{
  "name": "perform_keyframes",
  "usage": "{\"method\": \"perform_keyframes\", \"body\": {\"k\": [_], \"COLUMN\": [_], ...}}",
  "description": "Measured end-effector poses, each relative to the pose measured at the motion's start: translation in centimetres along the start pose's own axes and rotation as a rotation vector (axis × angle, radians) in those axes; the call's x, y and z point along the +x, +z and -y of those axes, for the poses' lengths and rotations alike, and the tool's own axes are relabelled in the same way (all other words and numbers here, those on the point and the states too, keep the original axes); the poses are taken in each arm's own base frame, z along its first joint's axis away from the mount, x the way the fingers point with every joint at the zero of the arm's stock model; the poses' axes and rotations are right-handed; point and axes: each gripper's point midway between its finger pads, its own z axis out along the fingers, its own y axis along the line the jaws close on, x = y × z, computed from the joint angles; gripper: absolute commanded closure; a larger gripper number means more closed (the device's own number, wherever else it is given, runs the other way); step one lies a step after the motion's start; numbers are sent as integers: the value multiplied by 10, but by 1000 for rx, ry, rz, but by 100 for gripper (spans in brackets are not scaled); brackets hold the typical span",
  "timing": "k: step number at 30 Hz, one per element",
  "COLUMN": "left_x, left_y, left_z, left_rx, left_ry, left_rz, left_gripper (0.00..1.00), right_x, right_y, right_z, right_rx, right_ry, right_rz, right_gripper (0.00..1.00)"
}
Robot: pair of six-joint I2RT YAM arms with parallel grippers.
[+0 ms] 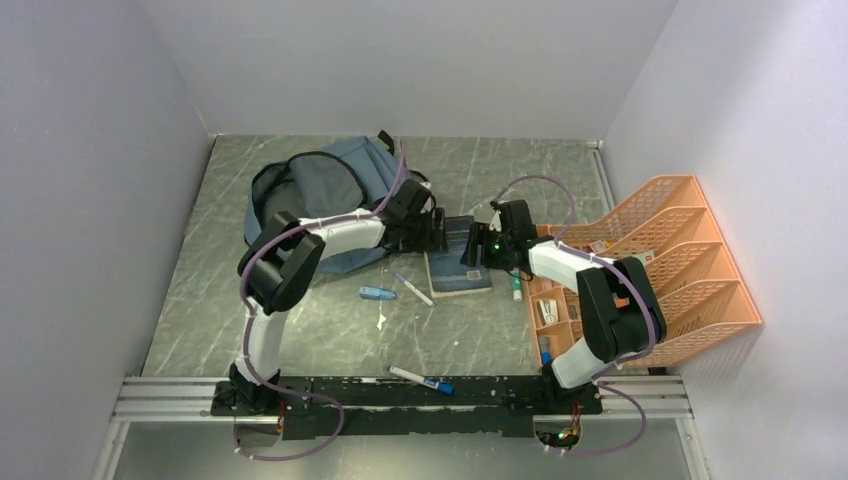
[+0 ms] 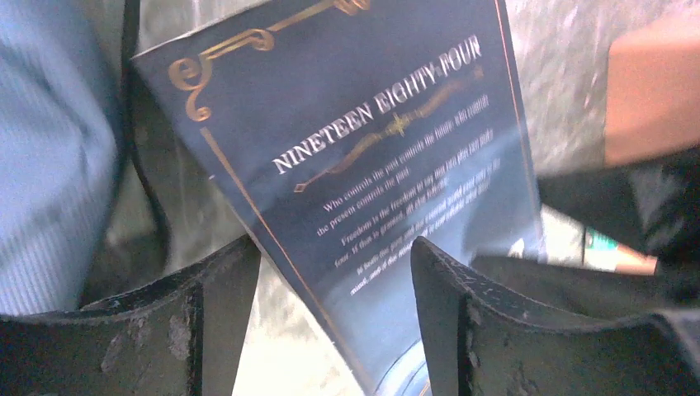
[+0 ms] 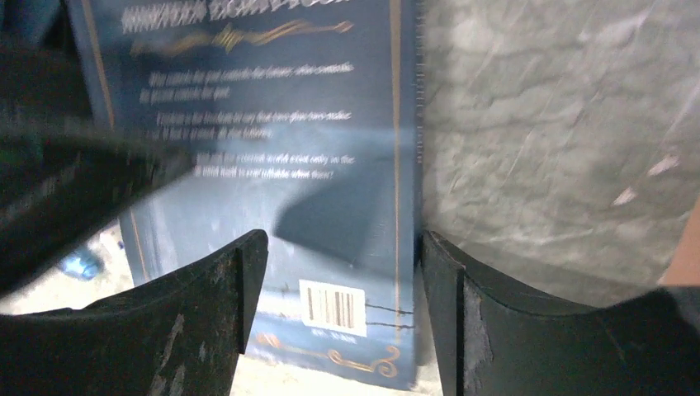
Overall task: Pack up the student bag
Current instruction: Move the book to the center of the board, then pick up the book from the center of the board.
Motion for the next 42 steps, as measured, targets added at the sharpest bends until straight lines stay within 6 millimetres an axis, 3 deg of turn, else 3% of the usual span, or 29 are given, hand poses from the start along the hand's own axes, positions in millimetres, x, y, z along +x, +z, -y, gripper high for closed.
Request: {"method": "perform_keyframes", "body": {"k": [4,7,14,19,28,34,42], "left_x": [-23,-25,-19,-24,-20,-18,-17], "left_y": [14,16,14,9,7,10,9], "left_z": [0,1,-11,-13,0,-9,-15], "left_rx": [7,11,4,3,77,141,156], "left_ry": [15,30,43,42,35,-26,-64], "left_rz": [31,34,41,54,23,25,31], "left_gripper": [31,37,67,95,95,95,95], "right_x": [10,11,11,11,10,3,0], "right_y": [-5,-6,-5,-5,-15,-19,-19], "right_z": [-4,-4,-3,-2,4,4,3], "right_rx": [-20,-17,-11,-6,42,43,24], "right_ry": [25,32,50,55,64,96,146], "right_rz": [-12,-14,-10,-9,25,51,54], "right_gripper": [31,32,34,30,24,16,14]}}
